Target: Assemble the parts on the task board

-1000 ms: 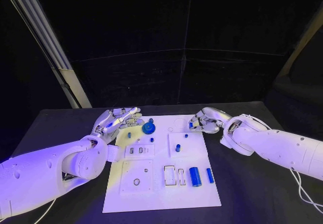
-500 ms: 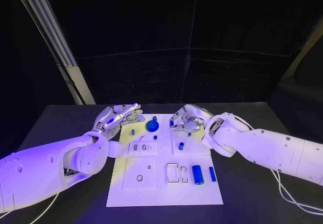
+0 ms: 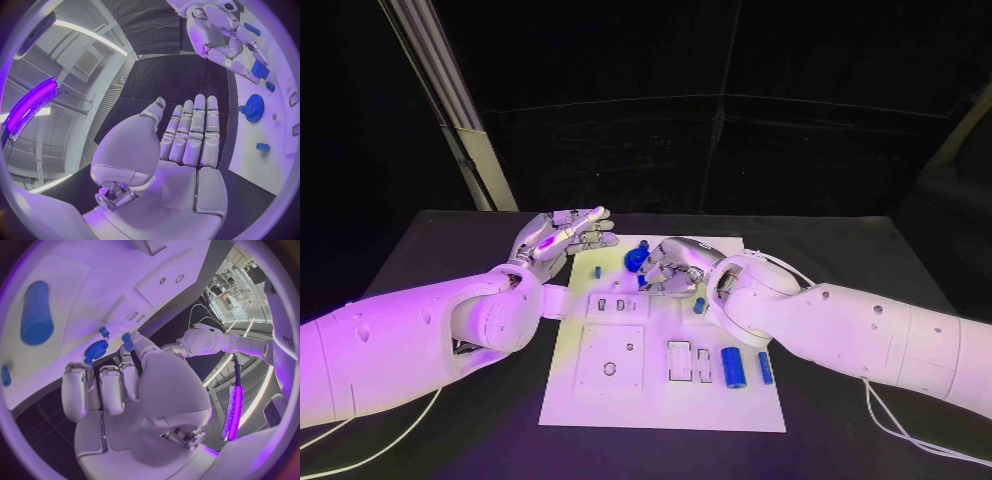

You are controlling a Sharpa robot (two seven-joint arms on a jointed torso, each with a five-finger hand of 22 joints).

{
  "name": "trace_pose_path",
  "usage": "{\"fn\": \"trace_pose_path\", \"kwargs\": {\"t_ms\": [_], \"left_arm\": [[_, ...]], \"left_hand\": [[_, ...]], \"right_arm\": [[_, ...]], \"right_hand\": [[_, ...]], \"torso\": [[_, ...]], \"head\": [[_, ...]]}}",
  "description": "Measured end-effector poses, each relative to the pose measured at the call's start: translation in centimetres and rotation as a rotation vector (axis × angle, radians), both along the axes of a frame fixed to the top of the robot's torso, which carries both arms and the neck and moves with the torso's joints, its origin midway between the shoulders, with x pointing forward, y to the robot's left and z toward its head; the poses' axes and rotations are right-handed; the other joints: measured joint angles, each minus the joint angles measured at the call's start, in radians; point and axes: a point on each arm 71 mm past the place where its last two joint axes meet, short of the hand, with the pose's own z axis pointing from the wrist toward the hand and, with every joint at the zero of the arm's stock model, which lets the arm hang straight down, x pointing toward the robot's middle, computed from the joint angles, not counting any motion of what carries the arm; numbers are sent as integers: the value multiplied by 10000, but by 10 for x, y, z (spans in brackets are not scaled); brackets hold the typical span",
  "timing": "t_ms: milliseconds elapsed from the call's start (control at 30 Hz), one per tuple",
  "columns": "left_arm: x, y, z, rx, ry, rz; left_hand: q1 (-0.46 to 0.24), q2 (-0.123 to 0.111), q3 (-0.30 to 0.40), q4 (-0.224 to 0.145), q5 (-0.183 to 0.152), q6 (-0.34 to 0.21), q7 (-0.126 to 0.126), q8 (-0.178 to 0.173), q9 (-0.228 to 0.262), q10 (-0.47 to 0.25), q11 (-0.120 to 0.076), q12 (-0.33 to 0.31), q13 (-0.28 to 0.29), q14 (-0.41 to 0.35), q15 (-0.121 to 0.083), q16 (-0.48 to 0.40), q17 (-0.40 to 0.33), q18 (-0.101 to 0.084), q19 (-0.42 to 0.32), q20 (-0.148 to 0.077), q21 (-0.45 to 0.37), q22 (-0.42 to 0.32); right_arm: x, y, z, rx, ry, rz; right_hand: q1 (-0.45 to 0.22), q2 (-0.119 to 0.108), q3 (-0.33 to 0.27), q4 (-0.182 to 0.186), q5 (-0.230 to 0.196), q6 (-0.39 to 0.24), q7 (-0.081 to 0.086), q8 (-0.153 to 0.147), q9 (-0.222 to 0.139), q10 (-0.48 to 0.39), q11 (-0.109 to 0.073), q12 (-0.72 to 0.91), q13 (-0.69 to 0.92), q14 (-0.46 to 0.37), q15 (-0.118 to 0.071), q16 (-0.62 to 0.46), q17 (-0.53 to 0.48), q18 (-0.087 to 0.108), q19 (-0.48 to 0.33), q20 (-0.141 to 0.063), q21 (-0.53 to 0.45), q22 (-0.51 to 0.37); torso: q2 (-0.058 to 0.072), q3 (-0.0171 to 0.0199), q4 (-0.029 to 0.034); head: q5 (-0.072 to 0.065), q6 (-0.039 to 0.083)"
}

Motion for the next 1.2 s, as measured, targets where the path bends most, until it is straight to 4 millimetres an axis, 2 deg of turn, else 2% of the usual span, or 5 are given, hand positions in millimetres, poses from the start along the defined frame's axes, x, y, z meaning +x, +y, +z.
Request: {"fn": "trace_pose_path", "kwargs": {"t_ms": [367,700,1200], "left_arm": [[4,4,0,53,-28,148],[6,6,0,69,-33,212],[7,6,-1,57,-27,216]], "left_hand": [[0,0,0,0,0,0,0,1,0,0,0,0,0,0,0,0,-1,-1,0,0,0,1],[0,0,28,-28,0,0,0,1,0,0,0,0,0,0,0,0,-2,0,0,0,0,-7],[0,0,28,-28,0,0,0,2,0,0,0,0,0,0,0,1,-4,-1,0,0,0,-5]], "right_arm": [[-11,24,-20,-626,148,409],[-11,32,-22,-872,-20,508],[-12,31,-22,-1103,-273,550]], "right_hand": [[-52,52,3,4,-2,-14,-13,0,-6,0,0,-45,7,0,0,0,0,-1,-3,-2,0,0],[-55,49,-4,7,47,14,14,-4,-13,0,1,-45,-1,0,1,0,0,1,-35,-34,0,0],[-97,3,-3,-4,86,22,22,-52,-9,0,1,-46,-1,0,1,-43,0,0,-35,-34,0,8]], "torso": [[12,19,6],[24,27,30],[24,26,24]], "head": [[147,-109],[229,-174],[232,-234]]}}
